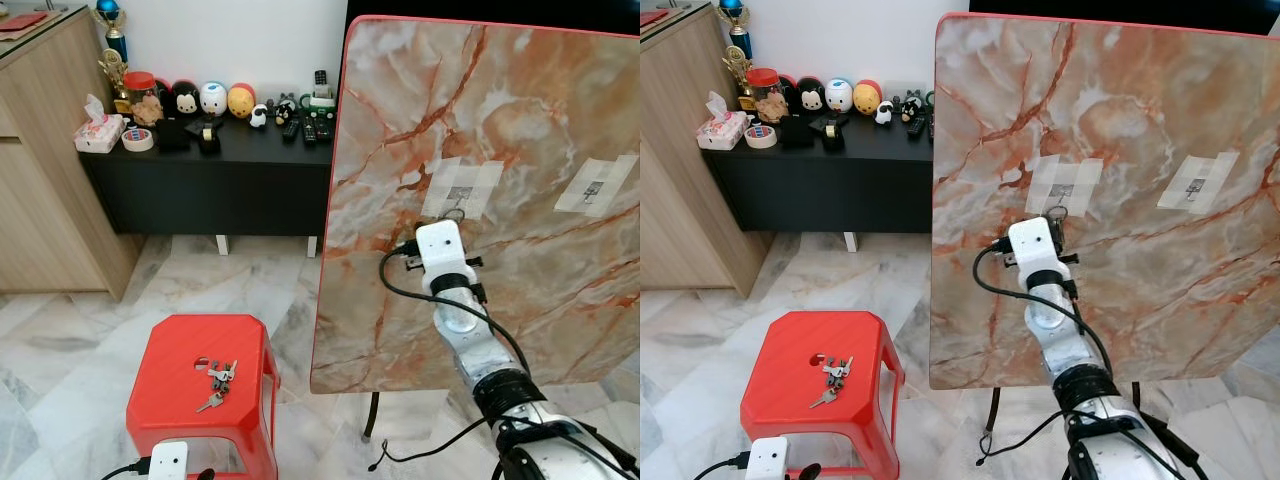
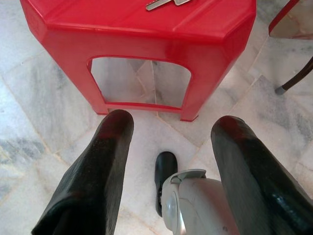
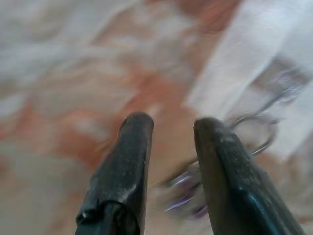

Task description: Hang keys on a hook

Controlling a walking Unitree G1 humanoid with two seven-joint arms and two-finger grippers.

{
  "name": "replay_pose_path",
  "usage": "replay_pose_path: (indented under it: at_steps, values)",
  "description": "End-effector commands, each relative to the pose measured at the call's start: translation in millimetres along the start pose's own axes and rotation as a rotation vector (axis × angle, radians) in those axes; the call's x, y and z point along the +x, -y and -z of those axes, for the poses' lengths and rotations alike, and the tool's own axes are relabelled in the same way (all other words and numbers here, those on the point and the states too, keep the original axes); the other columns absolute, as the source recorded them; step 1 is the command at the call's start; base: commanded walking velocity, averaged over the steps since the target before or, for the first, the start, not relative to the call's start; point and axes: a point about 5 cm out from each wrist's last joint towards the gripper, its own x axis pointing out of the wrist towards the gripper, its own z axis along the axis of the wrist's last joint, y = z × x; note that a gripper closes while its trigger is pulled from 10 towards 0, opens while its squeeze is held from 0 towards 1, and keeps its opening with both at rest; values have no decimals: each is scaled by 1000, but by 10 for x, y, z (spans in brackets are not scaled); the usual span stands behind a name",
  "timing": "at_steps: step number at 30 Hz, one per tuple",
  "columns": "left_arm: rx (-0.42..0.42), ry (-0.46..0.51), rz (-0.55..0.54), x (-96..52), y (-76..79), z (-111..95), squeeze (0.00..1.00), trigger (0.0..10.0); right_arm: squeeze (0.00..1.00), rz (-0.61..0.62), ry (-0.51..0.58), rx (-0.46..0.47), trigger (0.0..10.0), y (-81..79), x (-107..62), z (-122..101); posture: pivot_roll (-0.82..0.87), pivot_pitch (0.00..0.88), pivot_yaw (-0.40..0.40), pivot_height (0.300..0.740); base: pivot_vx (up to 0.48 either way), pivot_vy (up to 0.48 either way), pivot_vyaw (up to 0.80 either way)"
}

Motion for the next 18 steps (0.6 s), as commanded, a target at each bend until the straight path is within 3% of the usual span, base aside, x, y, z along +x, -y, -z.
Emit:
replay_pose_path:
  at_steps: [1, 2, 4, 7, 11, 18]
  values:
    - [-20, -25, 2, -12, 30, 55, 0, 10000, 0, -43, -23, 39, 10000, -46, -79, 93, 68, 0, -115, 740, 0, 0, 0]
    - [-20, -25, 2, -12, 30, 55, 0, 10000, 0, -43, -23, 39, 10000, -46, -79, 93, 68, 0, -115, 740, 0, 0, 0]
    - [-21, -22, 1, -9, 32, 47, 0, 10000, 0, -28, -169, 105, 10000, -44, -212, 384, 65, 0, -119, 740, 0, 0, 0]
    - [-20, -22, 0, -8, 31, 45, 0, 10000, 0, -8, -231, 126, 10000, -37, -276, 505, 65, 0, -119, 740, 0, 0, 0]
    - [-19, -19, 1, -2, 36, 31, 0, 10000, 0, 18, -530, 305, 10000, -148, -626, 1014, 56, 0, -114, 740, 0, 0, 0]
    - [-18, -17, 3, 10, 39, 7, 0, 10000, 0, -9, -732, 378, 10000, -335, -978, 1335, 60, 0, -112, 740, 0, 0, 0]
